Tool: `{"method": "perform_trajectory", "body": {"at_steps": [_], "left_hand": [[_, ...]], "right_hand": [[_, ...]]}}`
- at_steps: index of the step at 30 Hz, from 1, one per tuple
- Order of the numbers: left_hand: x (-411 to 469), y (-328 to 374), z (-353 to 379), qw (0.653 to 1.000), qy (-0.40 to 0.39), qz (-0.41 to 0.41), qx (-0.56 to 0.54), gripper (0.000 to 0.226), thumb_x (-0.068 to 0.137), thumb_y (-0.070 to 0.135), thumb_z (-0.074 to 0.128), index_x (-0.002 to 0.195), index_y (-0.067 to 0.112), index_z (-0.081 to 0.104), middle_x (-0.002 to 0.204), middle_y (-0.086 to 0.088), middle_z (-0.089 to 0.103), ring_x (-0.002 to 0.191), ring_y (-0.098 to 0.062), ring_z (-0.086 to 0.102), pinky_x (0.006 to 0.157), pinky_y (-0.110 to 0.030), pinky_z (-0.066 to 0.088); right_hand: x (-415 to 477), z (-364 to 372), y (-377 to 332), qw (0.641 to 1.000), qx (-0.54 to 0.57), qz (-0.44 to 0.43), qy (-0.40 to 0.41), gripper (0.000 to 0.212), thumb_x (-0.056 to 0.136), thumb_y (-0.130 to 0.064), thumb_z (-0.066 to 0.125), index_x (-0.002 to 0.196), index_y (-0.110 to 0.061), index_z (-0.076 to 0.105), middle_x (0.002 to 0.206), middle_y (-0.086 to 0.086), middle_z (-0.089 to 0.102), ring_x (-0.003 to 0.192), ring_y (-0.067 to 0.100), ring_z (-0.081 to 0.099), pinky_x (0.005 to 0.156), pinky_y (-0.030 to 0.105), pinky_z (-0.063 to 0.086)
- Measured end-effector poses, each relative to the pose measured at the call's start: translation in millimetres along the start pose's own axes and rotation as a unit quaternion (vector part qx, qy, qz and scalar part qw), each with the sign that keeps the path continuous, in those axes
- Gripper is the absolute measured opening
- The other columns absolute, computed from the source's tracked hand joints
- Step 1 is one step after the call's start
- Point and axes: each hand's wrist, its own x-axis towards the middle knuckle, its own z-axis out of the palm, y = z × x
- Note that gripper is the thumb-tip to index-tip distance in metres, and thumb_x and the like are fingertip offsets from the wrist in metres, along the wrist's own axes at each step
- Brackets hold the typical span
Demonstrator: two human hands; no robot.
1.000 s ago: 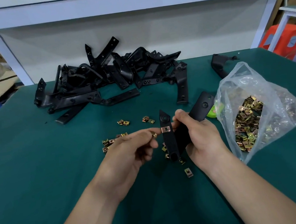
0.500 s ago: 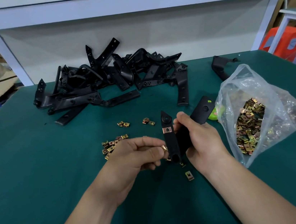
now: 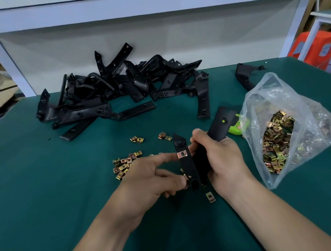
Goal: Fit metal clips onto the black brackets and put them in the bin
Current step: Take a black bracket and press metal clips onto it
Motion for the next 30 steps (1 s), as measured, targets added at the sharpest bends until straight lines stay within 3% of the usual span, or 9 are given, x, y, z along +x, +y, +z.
{"method": "perform_trajectory", "body": {"at_steps": [4, 9, 12, 16, 18, 21, 25, 27, 30], "left_hand": [[-1.1, -0.3, 1.4, 1.0, -0.008, -0.001, 0.027, 0.053, 0.07, 0.021, 0.082, 0.121, 0.032, 0.072, 0.076, -0.012, 0.076, 0.066, -0.016, 0.057, 0.059, -0.022, 0.045], [0.7, -2.7, 9.4, 0.999, 0.034, 0.022, -0.015, 0.046, 0.068, 0.016, 0.082, 0.105, 0.043, 0.076, 0.068, -0.01, 0.072, 0.057, -0.014, 0.056, 0.054, -0.02, 0.045], [0.8, -3.6, 13.9, 0.998, 0.046, 0.031, -0.018, 0.05, 0.068, 0.015, 0.081, 0.102, 0.052, 0.075, 0.066, -0.009, 0.07, 0.057, -0.013, 0.056, 0.053, -0.02, 0.045], [1.4, -3.4, 18.1, 0.997, 0.053, 0.037, -0.042, 0.051, 0.069, 0.013, 0.083, 0.117, 0.027, 0.075, 0.07, -0.01, 0.071, 0.061, -0.012, 0.056, 0.055, -0.018, 0.045], [2.9, -4.8, 21.1, 0.993, 0.077, 0.041, -0.074, 0.057, 0.065, 0.012, 0.092, 0.117, 0.024, 0.073, 0.073, -0.008, 0.072, 0.064, -0.011, 0.061, 0.057, -0.017, 0.047], [8.5, -6.6, 23.3, 0.982, 0.126, 0.035, -0.137, 0.055, 0.064, 0.031, 0.086, 0.116, 0.018, 0.074, 0.083, -0.008, 0.076, 0.077, -0.013, 0.07, 0.067, -0.019, 0.055], [10.7, -5.5, 22.3, 0.988, 0.095, 0.008, -0.121, 0.052, 0.072, 0.05, 0.08, 0.1, 0.007, 0.078, 0.093, -0.008, 0.073, 0.08, -0.016, 0.064, 0.068, -0.024, 0.053], [8.4, -4.0, 21.1, 0.992, 0.111, 0.008, -0.066, 0.053, 0.073, 0.057, 0.081, 0.087, 0.006, 0.078, 0.084, -0.007, 0.071, 0.074, -0.014, 0.063, 0.062, -0.022, 0.051], [3.2, -2.0, 24.7, 0.965, 0.228, 0.014, 0.125, 0.074, 0.071, 0.084, 0.064, 0.063, 0.01, 0.066, 0.057, 0.003, 0.057, 0.054, -0.01, 0.049, 0.054, -0.021, 0.039]], "right_hand": [[-2.0, 3.4, 3.7, 1.0, -0.011, -0.024, 0.017, 0.026, 0.094, -0.025, 0.071, 0.074, -0.009, 0.066, 0.061, 0.007, 0.062, 0.055, 0.021, 0.058, 0.052, 0.032, 0.052], [0.1, 5.1, 4.6, 0.997, -0.037, -0.056, 0.047, 0.034, 0.091, -0.026, 0.073, 0.058, -0.018, 0.068, 0.059, 0.006, 0.063, 0.056, 0.022, 0.059, 0.063, 0.046, 0.054], [-0.8, 5.9, 6.6, 0.995, -0.059, -0.069, 0.05, 0.035, 0.089, -0.028, 0.073, 0.055, -0.019, 0.068, 0.058, 0.005, 0.063, 0.056, 0.021, 0.059, 0.064, 0.044, 0.053], [-1.1, 6.3, 4.1, 0.997, -0.047, -0.039, 0.044, 0.033, 0.09, -0.027, 0.073, 0.059, -0.017, 0.068, 0.06, 0.005, 0.063, 0.059, 0.022, 0.061, 0.061, 0.037, 0.052], [-1.8, 6.3, 2.5, 0.998, -0.028, -0.018, 0.043, 0.033, 0.091, -0.027, 0.072, 0.061, -0.016, 0.068, 0.062, 0.005, 0.064, 0.06, 0.023, 0.062, 0.059, 0.035, 0.052], [-5.1, 6.8, 0.1, 0.999, 0.005, 0.008, 0.038, 0.032, 0.094, -0.029, 0.07, 0.065, -0.015, 0.069, 0.063, 0.004, 0.066, 0.059, 0.019, 0.064, 0.054, 0.031, 0.053], [-6.7, 4.7, -6.6, 0.998, 0.042, 0.014, 0.039, 0.027, 0.096, -0.03, 0.069, 0.076, -0.011, 0.069, 0.067, 0.004, 0.069, 0.062, 0.018, 0.067, 0.059, 0.033, 0.059], [-6.6, 2.7, -8.1, 0.998, 0.051, 0.006, 0.038, 0.026, 0.097, -0.03, 0.069, 0.079, -0.011, 0.068, 0.068, 0.003, 0.068, 0.063, 0.017, 0.066, 0.063, 0.035, 0.059], [-5.5, 3.1, -5.6, 0.998, 0.046, -0.01, 0.046, 0.026, 0.098, -0.031, 0.068, 0.085, -0.01, 0.068, 0.07, 0.004, 0.07, 0.065, 0.016, 0.067, 0.067, 0.037, 0.058]]}}
